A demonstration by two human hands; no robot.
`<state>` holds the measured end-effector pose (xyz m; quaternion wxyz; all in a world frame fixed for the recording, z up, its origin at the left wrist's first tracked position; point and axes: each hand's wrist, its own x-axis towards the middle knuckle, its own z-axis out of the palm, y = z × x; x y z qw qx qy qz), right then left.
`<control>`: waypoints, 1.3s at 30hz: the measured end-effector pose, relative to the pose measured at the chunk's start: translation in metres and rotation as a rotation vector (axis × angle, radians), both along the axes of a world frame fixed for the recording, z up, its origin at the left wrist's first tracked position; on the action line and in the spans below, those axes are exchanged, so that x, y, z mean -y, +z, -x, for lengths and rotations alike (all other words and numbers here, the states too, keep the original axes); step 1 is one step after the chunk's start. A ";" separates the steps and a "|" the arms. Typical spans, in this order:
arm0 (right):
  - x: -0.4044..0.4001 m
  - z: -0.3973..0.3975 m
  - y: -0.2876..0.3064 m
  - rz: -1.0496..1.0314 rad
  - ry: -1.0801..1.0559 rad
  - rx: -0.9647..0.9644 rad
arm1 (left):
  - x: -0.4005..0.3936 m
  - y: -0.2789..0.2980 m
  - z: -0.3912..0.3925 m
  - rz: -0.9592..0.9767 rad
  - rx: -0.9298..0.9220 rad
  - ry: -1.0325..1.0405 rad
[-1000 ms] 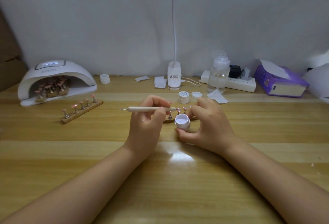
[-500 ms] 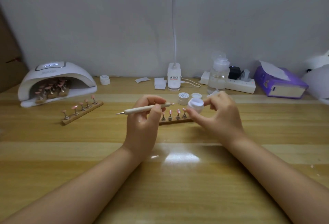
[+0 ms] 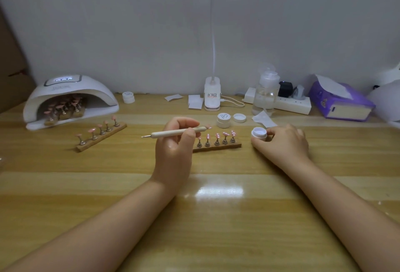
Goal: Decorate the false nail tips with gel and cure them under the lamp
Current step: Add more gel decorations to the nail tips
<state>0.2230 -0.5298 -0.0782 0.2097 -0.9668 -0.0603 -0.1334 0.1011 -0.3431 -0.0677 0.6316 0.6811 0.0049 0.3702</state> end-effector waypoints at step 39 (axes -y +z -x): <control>-0.104 0.067 0.003 0.189 0.399 0.141 | -0.002 0.004 -0.007 0.223 -0.012 0.170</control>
